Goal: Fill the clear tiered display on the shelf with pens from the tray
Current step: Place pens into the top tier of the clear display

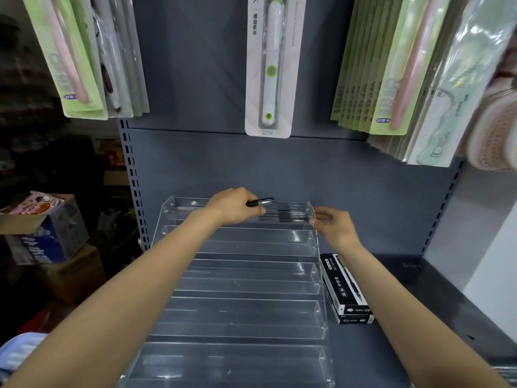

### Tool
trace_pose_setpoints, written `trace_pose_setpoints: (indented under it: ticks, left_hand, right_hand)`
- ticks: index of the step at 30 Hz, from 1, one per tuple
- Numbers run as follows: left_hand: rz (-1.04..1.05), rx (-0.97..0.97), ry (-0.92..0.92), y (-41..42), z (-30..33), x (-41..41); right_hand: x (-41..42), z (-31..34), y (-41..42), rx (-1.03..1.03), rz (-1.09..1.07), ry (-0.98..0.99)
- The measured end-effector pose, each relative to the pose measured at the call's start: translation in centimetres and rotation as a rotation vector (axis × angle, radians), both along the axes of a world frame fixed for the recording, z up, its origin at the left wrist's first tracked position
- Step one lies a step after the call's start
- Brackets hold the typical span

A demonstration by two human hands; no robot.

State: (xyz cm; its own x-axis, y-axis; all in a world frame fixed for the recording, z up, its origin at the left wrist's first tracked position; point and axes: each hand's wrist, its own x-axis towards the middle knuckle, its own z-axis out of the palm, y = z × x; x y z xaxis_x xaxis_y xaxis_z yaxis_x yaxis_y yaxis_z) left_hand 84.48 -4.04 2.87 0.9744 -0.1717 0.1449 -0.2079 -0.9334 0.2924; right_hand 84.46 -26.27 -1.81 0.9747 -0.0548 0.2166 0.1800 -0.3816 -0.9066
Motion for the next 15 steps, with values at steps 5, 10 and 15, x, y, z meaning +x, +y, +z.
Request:
trace_pose_setpoints:
  ticks: [5, 10, 15]
  left_hand:
    - [-0.127, -0.121, -0.025, -1.2, 0.1, 0.3]
    - [-0.169, -0.184, -0.106, -2.9, 0.1, 1.9]
    - [-0.097, -0.119, -0.144, -4.5, -0.3, 3.6]
  right_hand:
    - [0.4, 0.3, -0.5, -0.021, 0.021, 0.039]
    - [1.3, 0.8, -1.0, -0.035, 0.041, 0.065]
    - [1.9, 0.9, -1.0, -0.039, 0.061, 0.067]
